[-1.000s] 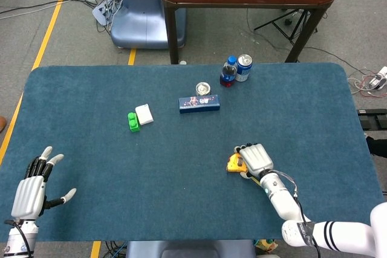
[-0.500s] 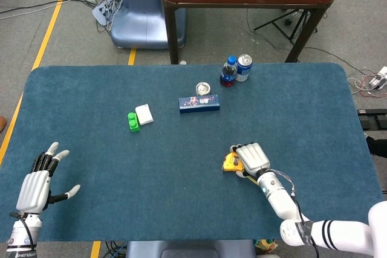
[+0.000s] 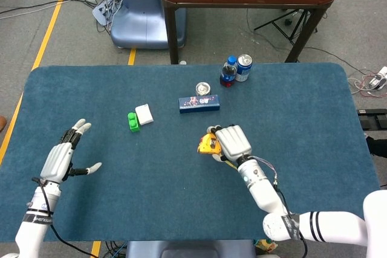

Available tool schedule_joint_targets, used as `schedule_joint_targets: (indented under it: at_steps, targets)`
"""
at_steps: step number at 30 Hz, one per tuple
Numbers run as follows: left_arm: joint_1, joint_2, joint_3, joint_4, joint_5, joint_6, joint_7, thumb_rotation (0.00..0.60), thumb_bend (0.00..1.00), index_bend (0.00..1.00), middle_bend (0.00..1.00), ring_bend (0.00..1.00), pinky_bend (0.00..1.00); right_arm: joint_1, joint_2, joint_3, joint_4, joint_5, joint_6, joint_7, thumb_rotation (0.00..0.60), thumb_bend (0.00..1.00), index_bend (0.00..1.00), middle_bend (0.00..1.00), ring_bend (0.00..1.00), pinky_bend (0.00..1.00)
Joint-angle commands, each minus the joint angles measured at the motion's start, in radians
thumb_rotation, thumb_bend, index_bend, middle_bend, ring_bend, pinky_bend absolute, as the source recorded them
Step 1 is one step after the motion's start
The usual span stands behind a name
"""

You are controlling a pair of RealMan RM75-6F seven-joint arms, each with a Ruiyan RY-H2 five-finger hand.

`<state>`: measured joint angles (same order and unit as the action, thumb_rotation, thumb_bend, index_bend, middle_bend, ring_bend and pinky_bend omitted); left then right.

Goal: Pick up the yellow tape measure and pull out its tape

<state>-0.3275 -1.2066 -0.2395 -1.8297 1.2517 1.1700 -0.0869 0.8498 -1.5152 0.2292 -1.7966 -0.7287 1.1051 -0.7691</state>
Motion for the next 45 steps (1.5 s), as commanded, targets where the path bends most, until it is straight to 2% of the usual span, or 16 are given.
schedule_joint_targets:
  at_steps: [1, 8, 17, 25, 45]
  targets:
    - [-0.047, -0.016, -0.033, -0.022, -0.056, -0.045, -0.008, 0.600, 0.14, 0.00, 0.00, 0.00, 0.00, 0.041, -0.030, 0.042, -0.022, 0.054, 0.029, -0.032, 0.600, 0.77, 0.58, 0.59, 0.49, 0.38]
    - [-0.112, -0.100, -0.075, -0.027, -0.151, -0.046, 0.028, 0.600, 0.14, 0.00, 0.00, 0.00, 0.00, 0.109, -0.107, 0.102, -0.009, 0.134, 0.081, -0.056, 0.600, 0.77, 0.58, 0.59, 0.49, 0.38]
    - [-0.168, -0.216, -0.096, -0.008, -0.226, 0.000, 0.100, 0.600, 0.14, 0.00, 0.00, 0.00, 0.00, 0.191, -0.192, 0.160, 0.016, 0.231, 0.150, -0.109, 0.600, 0.79, 0.58, 0.59, 0.49, 0.38]
    - [-0.204, -0.265, -0.092, 0.011, -0.265, -0.015, 0.123, 0.600, 0.14, 0.00, 0.00, 0.00, 0.00, 0.241, -0.252, 0.184, 0.053, 0.275, 0.179, -0.128, 0.600, 0.80, 0.58, 0.59, 0.49, 0.38]
    - [-0.258, -0.361, -0.112, 0.084, -0.310, -0.028, 0.107, 0.600, 0.14, 0.00, 0.00, 0.00, 0.00, 0.312, -0.352, 0.224, 0.164, 0.305, 0.197, -0.132, 0.600, 0.80, 0.59, 0.59, 0.49, 0.38]
